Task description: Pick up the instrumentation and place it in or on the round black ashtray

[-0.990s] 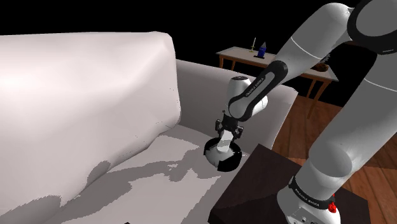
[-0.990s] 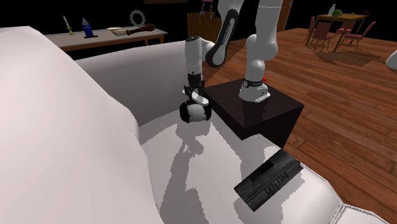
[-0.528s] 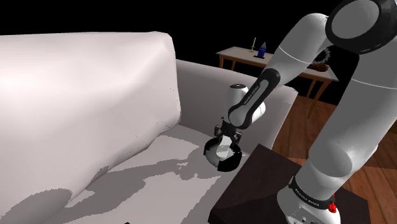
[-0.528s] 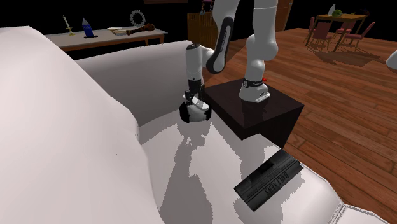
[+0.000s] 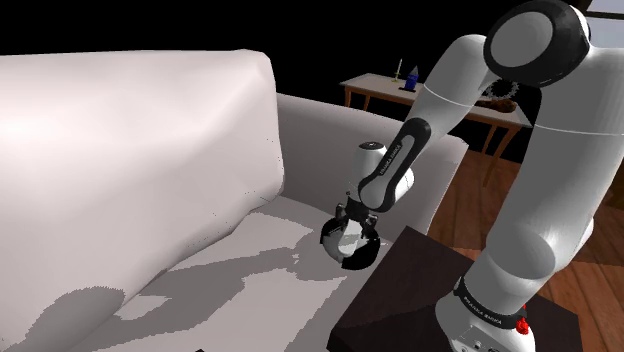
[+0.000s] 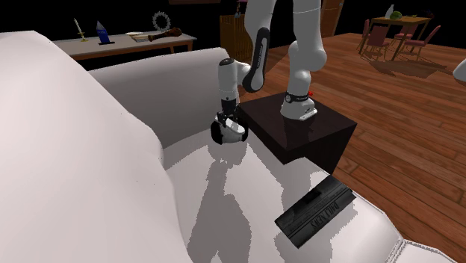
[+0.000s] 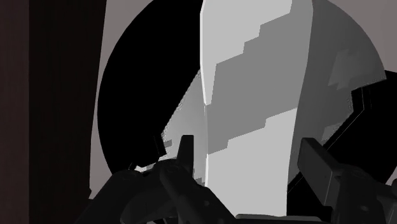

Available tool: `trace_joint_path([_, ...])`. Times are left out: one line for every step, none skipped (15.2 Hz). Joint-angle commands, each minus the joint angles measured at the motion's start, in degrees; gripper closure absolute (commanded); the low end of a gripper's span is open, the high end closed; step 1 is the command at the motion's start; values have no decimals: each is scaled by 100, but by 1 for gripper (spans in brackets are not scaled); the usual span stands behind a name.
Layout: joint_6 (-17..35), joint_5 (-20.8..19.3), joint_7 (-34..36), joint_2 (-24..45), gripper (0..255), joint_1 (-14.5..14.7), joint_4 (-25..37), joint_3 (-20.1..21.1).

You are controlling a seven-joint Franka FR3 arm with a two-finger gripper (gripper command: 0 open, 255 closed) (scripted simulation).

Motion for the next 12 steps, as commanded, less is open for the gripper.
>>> trace_joint_path([8, -5, 1, 9, 255, 1, 4, -4])
trace_joint_path([8, -5, 1, 9, 255, 1, 4, -4])
trace_joint_path([8, -5, 1, 9, 255, 1, 4, -4])
trace_joint_path([8, -5, 1, 9, 255, 1, 4, -4])
trace_joint_path([8, -5, 1, 9, 0, 1, 4, -5])
trace_joint_path([8, -5, 1, 9, 0, 1, 4, -4])
trace_joint_path([8, -5, 1, 9, 0, 1, 4, -4])
trace_joint_path([8, -5, 1, 9, 0, 1, 4, -4])
trace_joint_path([8, -5, 1, 9, 0, 1, 4, -4])
trace_joint_path([8, -5, 1, 9, 0, 1, 4, -4])
trace_joint_path([-210, 139, -107, -256, 0, -80, -41, 113])
trace_joint_path([-434, 290, -218, -517, 0, -146, -76, 218])
